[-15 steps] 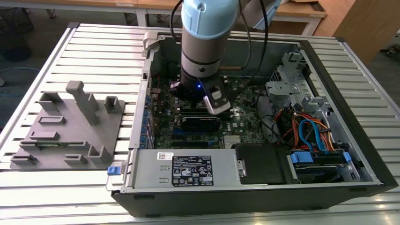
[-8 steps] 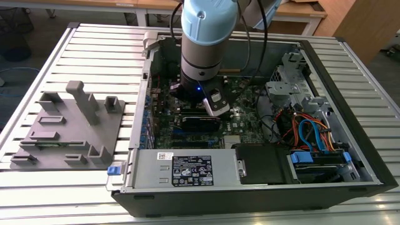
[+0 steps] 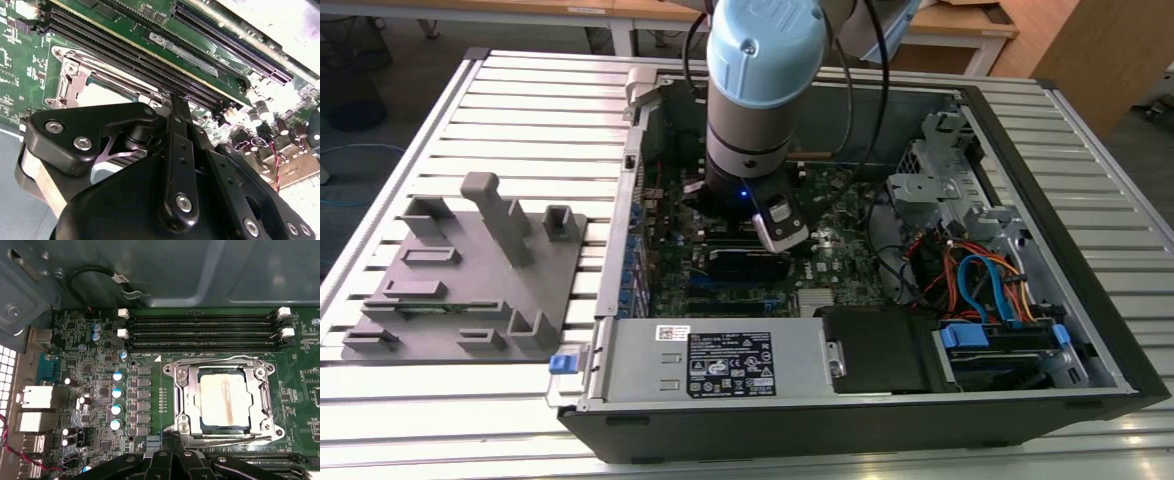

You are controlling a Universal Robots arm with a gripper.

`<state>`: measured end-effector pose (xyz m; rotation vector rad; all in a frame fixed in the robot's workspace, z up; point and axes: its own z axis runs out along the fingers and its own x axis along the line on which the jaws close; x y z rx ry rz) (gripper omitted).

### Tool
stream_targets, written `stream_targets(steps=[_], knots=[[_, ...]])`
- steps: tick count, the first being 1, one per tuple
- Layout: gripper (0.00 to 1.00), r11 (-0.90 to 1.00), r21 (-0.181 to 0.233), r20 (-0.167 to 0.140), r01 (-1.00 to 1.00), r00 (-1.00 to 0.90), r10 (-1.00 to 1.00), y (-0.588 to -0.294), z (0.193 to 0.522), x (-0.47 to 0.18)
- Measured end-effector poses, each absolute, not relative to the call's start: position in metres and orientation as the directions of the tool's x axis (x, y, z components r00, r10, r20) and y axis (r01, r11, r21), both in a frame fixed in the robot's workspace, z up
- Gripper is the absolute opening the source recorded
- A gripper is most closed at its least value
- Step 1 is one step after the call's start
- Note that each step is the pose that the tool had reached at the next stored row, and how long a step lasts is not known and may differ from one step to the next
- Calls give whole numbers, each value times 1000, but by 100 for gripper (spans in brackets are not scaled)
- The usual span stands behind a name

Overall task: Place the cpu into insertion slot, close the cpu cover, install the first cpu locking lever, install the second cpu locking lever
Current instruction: 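Install the second cpu locking lever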

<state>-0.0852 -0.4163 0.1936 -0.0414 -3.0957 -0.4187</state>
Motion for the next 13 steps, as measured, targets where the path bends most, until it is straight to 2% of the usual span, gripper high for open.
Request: stream_targets(steps=[5, 13], knots=[[11, 959, 281, 20, 28, -1000, 24, -416, 191, -85], [11, 958, 284, 21, 29, -1000, 24, -416, 190, -86]])
